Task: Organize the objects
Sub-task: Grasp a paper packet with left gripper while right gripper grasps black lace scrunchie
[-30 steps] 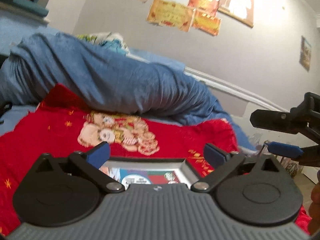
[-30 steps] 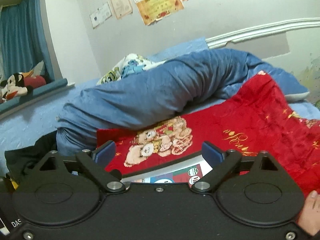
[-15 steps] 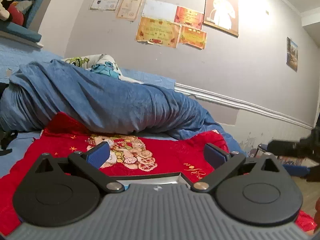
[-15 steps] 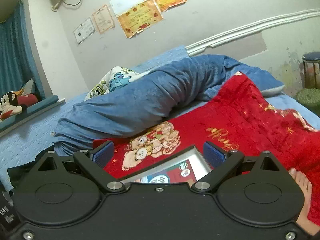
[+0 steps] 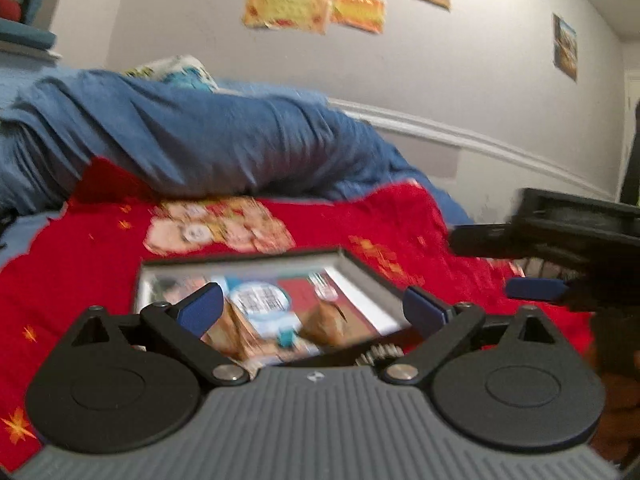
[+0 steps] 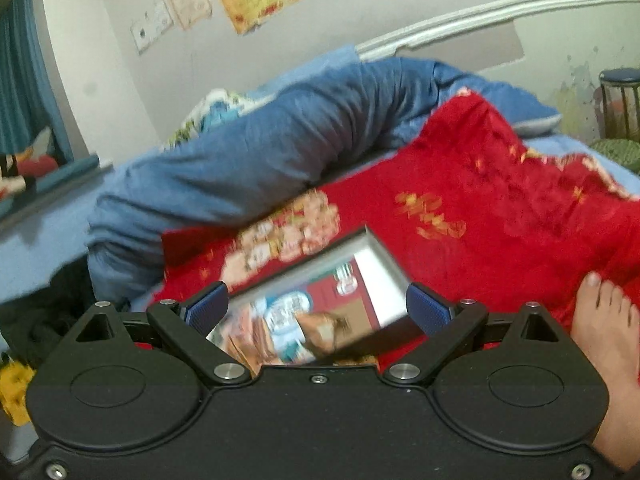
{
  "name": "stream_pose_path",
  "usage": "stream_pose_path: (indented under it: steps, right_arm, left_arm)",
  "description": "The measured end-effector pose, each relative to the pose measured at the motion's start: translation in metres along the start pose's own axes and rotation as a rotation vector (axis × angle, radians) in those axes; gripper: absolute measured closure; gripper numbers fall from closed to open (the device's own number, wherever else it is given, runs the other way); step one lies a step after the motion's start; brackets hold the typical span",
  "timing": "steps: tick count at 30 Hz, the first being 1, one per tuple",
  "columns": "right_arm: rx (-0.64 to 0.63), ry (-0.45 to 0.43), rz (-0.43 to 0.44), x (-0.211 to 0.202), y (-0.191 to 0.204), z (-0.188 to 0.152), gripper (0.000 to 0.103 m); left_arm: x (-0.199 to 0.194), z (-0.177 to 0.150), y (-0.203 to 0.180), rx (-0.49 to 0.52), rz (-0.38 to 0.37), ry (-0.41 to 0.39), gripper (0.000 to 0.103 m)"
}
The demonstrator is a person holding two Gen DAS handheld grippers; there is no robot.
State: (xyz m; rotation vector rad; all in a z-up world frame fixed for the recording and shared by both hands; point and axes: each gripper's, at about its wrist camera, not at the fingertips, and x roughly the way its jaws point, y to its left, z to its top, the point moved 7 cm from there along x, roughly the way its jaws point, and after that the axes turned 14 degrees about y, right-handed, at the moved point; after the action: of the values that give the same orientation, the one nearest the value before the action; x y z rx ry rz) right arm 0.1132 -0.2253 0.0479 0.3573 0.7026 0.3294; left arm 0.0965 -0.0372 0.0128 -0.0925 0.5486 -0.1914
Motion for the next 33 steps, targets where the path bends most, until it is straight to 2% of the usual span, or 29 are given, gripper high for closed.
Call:
stream_pose_path:
  steps: [8,10,12,15,17,18,22,26,31,33]
  right_arm:
    - [-0.024,0.106,-0.027,0.055,-0.027,-0.042,0.012]
    - [-0.011,0.120,-0.013,0.064,-0.031,-0.049,0.016]
    - [-0.006,0.130,0.019,0.073,-0.032,-0.055,0.017]
    - [-0.010,0.181,0.036,0.091,-0.026,-0.064,0.026]
    - [0.008,0.213,0.054,0.098,-0.022,-0.067,0.028]
    - [0.022,0.225,0.060,0.101,-0.022,-0.069,0.031]
    - [0.061,0.242,0.060,0.103,-0.028,-0.074,0.043]
    - [0.067,0.239,0.072,0.100,-0.026,-0.074,0.052]
    - [0.085,0.248,0.067,0.100,-0.026,-0.074,0.075]
    - [0.085,0.249,0.047,0.098,-0.026,-0.076,0.077]
  left_arm:
    - [0.040,-0.042,-0.011,0.031,0.018,0.141,0.018]
    - [0.045,-0.047,-0.013,0.040,0.013,0.154,0.019]
    - [0.049,-0.049,-0.015,0.053,0.020,0.155,0.024]
    - [0.052,-0.053,-0.017,0.065,0.028,0.163,0.032]
    - [0.055,-0.056,-0.016,0.071,0.036,0.177,0.038]
    - [0.057,-0.057,-0.016,0.071,0.032,0.185,0.043]
    - [0.064,-0.059,-0.017,0.077,0.003,0.213,0.055]
    - [0.064,-0.060,-0.021,0.095,0.006,0.219,0.059]
    - [0.064,-0.061,-0.018,0.091,0.005,0.223,0.063]
    - [0.061,-0.060,-0.016,0.086,0.003,0.218,0.064]
